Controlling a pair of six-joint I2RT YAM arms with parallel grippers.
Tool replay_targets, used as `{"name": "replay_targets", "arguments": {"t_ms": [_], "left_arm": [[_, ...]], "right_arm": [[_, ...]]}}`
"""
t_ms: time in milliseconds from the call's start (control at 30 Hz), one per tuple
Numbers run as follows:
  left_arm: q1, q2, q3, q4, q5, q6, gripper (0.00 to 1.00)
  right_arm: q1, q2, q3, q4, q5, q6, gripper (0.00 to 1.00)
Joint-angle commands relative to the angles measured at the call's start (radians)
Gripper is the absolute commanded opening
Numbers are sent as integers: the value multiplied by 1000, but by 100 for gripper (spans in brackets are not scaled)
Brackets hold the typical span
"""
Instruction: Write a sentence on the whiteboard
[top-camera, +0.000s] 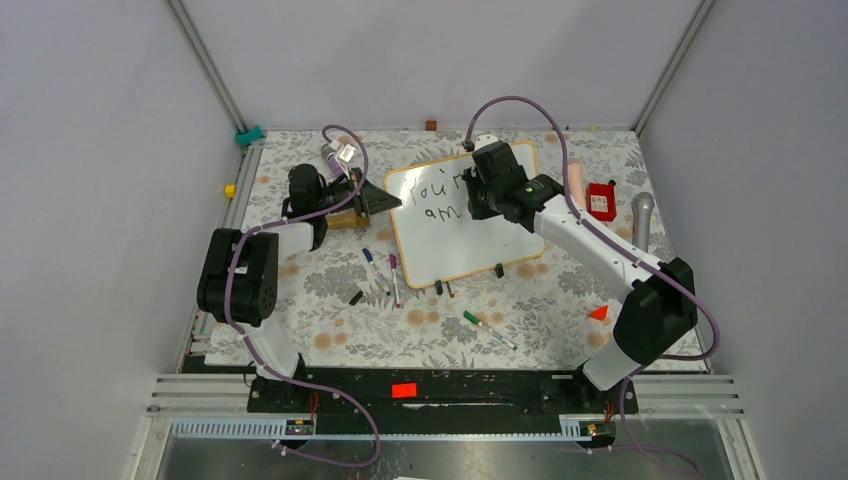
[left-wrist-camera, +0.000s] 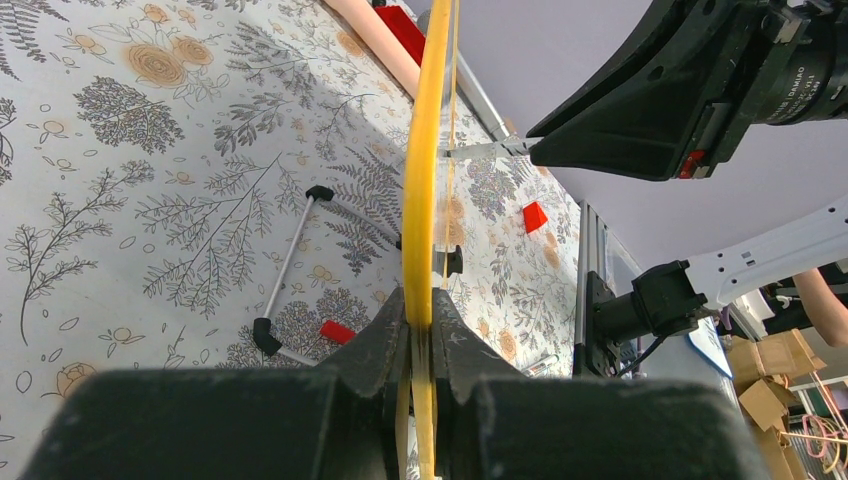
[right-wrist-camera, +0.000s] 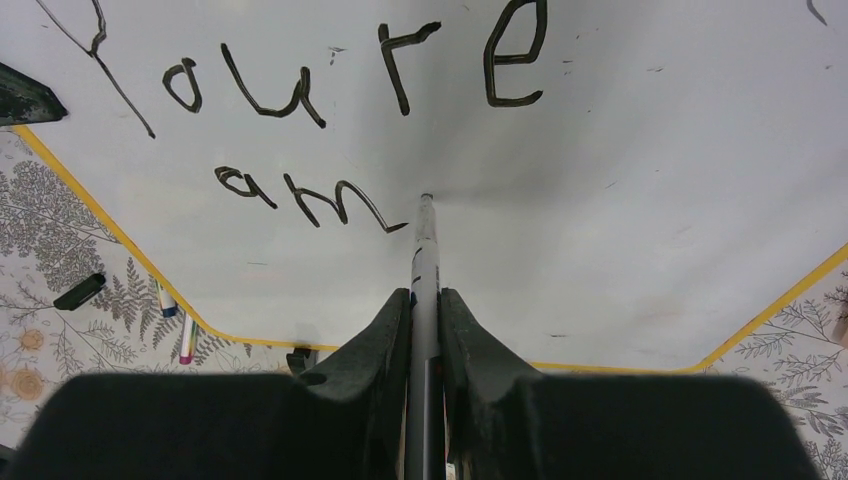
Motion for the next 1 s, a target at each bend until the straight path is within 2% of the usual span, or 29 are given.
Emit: {"name": "replay_targets", "arguments": {"t_ms": [0,200,433,767,967], "left_arm": [[-10,-32,36,40,21,56,2],[-10,-33,34,44,17,55,3],[-12,-34,30,48,13,54,3],[-15,-37,29,48,1,55,2],[-20,-41,28,45,-5,55,2]], "right_arm": [[-5,21,44,55,13,6,0],[-5,0,10,107,-60,12,0],[-5,-10,-24,84,-83,7,0],[-5,-37,-91,54,-65,-13,0],[-5,-32,-63,50,12,-20,0]]}}
